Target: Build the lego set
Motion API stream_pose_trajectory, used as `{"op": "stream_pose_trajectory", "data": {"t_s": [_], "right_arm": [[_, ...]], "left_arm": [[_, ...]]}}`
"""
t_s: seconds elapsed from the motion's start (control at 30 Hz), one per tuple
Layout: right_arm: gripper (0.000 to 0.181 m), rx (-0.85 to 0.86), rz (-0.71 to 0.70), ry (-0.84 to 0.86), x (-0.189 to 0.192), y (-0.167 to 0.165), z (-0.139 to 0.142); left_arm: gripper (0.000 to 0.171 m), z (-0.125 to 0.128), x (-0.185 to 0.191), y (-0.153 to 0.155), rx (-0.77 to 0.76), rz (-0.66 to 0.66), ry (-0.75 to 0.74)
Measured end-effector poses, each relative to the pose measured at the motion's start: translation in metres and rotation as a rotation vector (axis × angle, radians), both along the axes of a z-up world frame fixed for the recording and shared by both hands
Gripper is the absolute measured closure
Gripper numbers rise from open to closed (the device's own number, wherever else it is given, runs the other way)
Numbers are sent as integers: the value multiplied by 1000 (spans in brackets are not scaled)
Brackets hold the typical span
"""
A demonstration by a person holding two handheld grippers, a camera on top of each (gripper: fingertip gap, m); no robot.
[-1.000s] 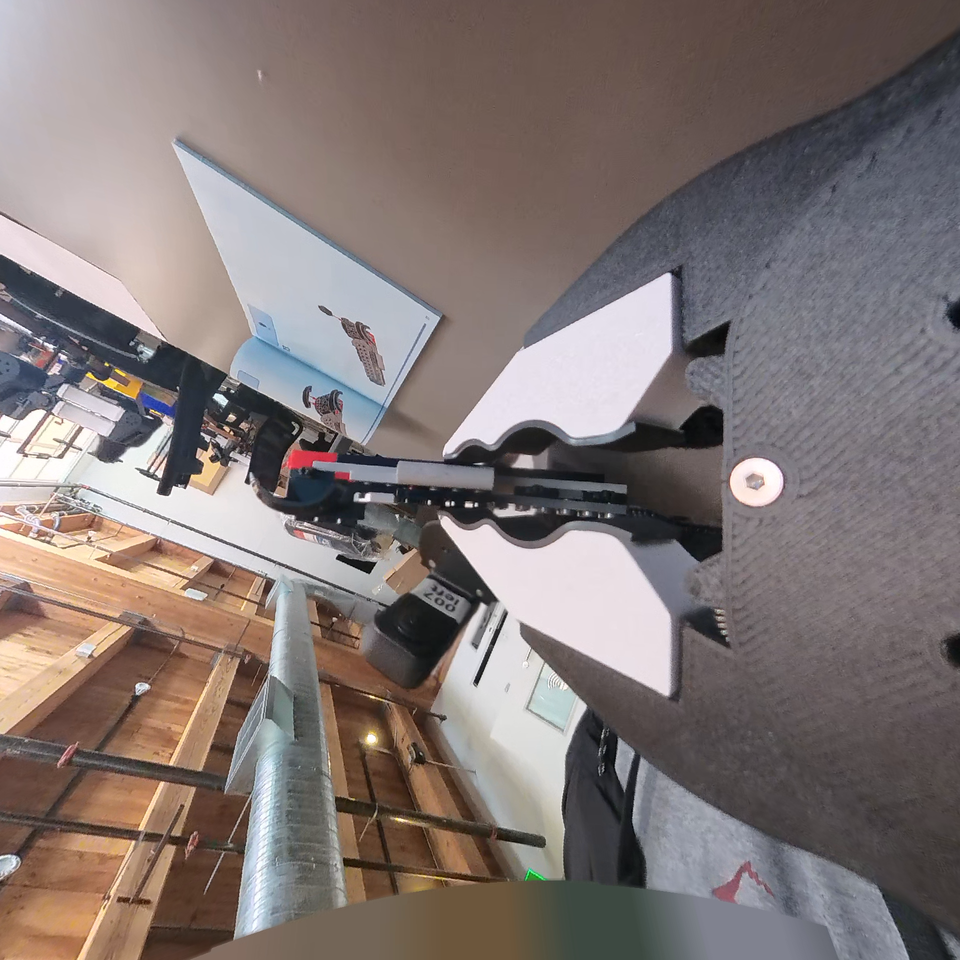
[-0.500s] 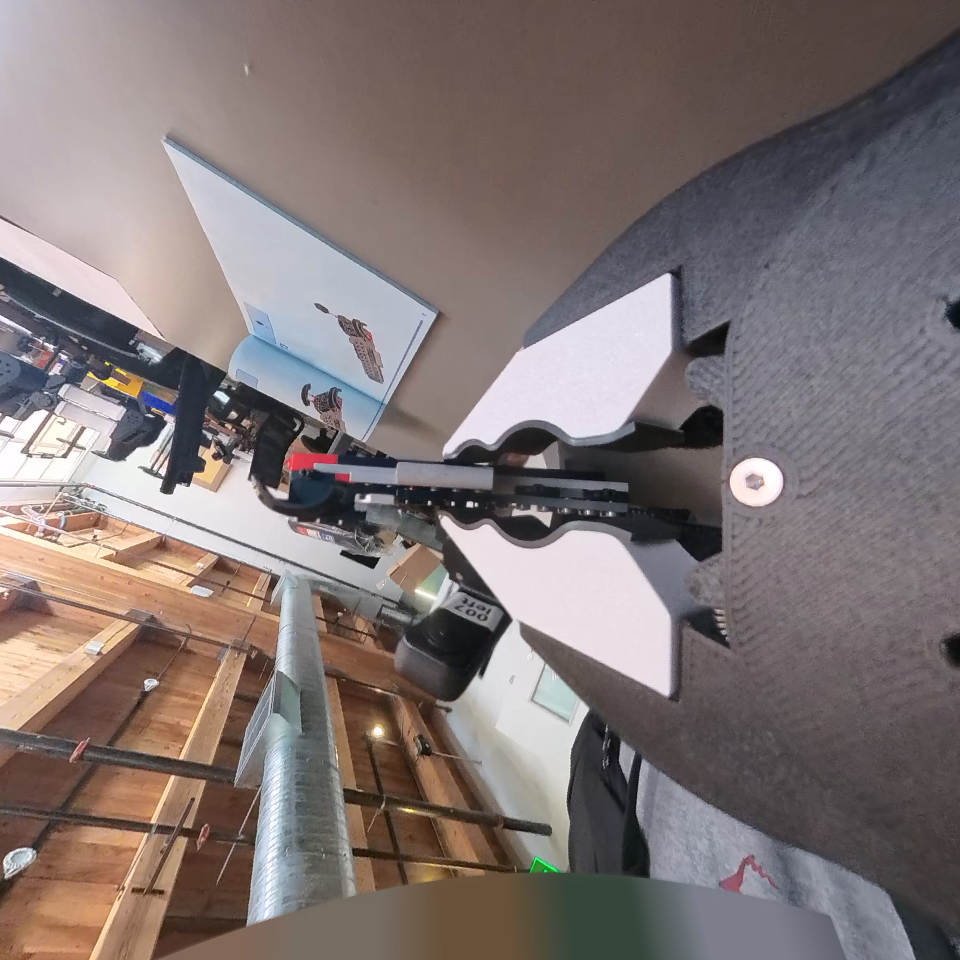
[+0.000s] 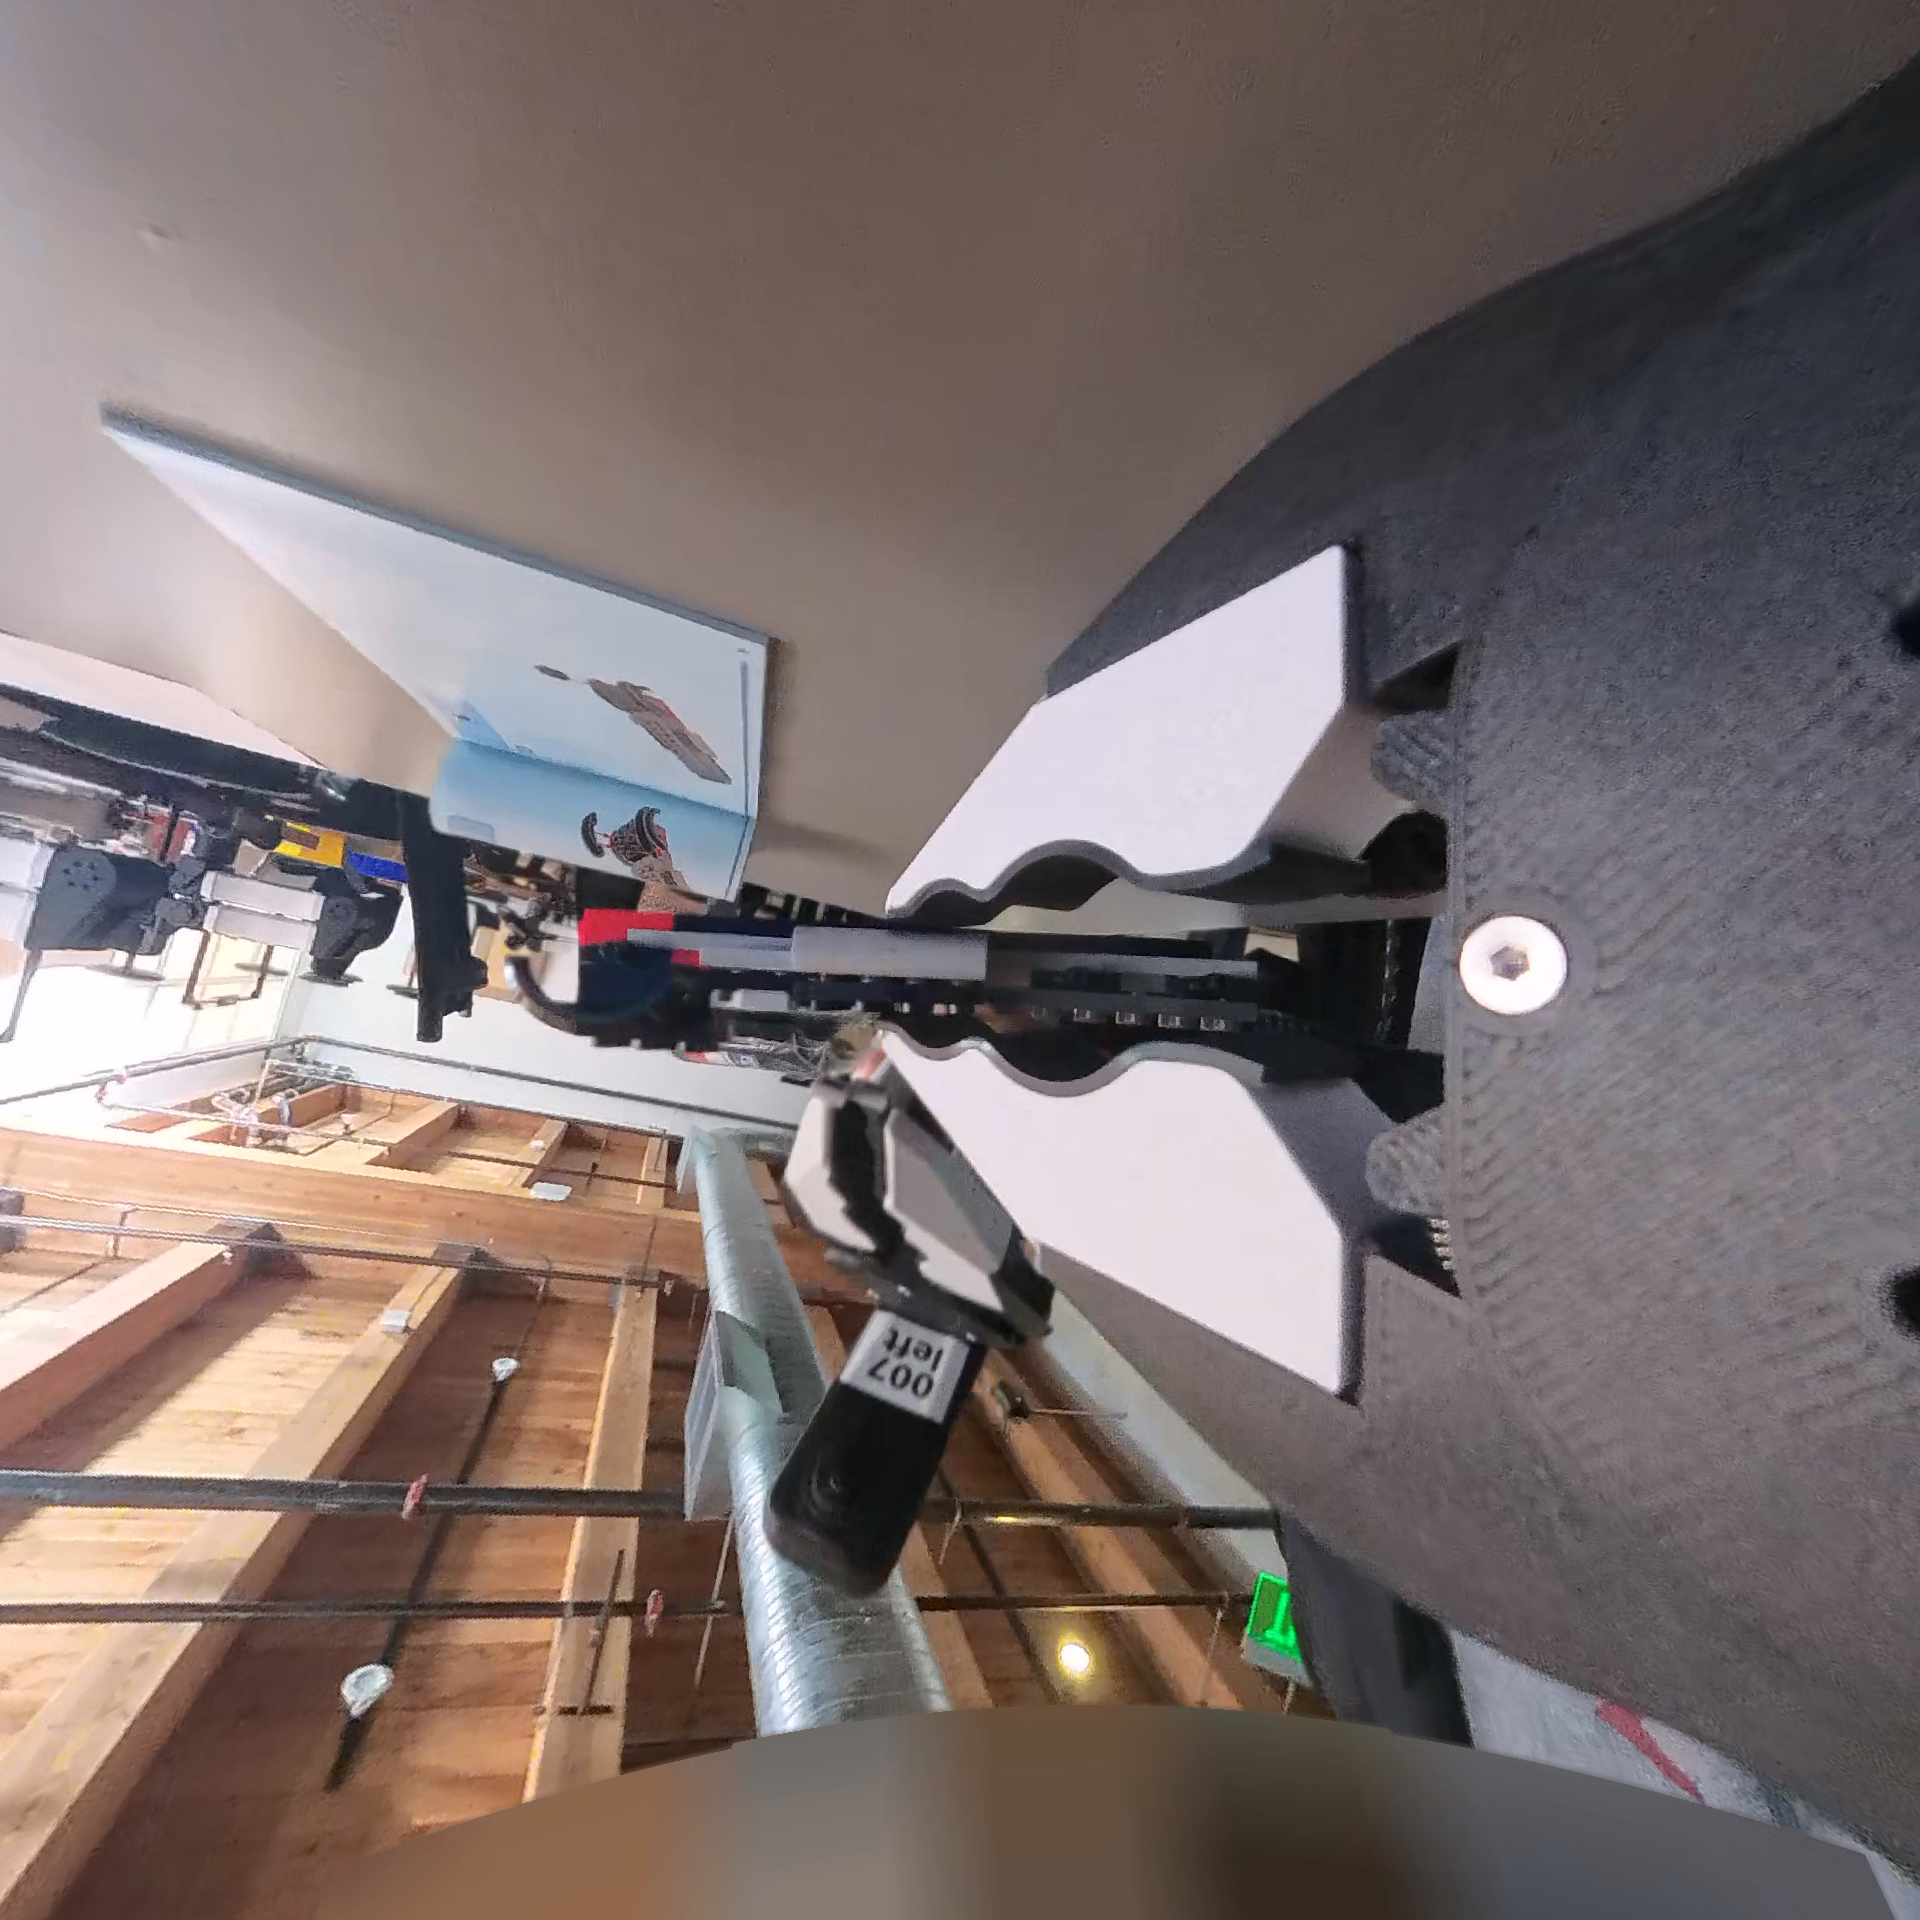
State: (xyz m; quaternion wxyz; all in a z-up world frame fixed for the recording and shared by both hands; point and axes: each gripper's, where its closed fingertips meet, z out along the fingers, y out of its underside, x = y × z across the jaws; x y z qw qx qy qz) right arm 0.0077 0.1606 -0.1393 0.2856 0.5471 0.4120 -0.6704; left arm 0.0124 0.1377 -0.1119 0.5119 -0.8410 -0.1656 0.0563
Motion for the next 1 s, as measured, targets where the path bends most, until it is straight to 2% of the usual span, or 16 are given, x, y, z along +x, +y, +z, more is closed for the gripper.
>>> {"op": "stream_pose_trajectory", "data": {"t_s": [0.27,0.53,1.0], "right_arm": [[164,-32,-24,-58,7,-6,-3],[164,-67,-44,-98,7,-4,-5],[164,-83,-47,-101,7,-4,-5]], "left_arm": [[160,-14,-9,13,-121,-8,-48],[160,-22,-11,17,-216,-5,0],[159,-23,-11,19,-205,-2,-24]]}}
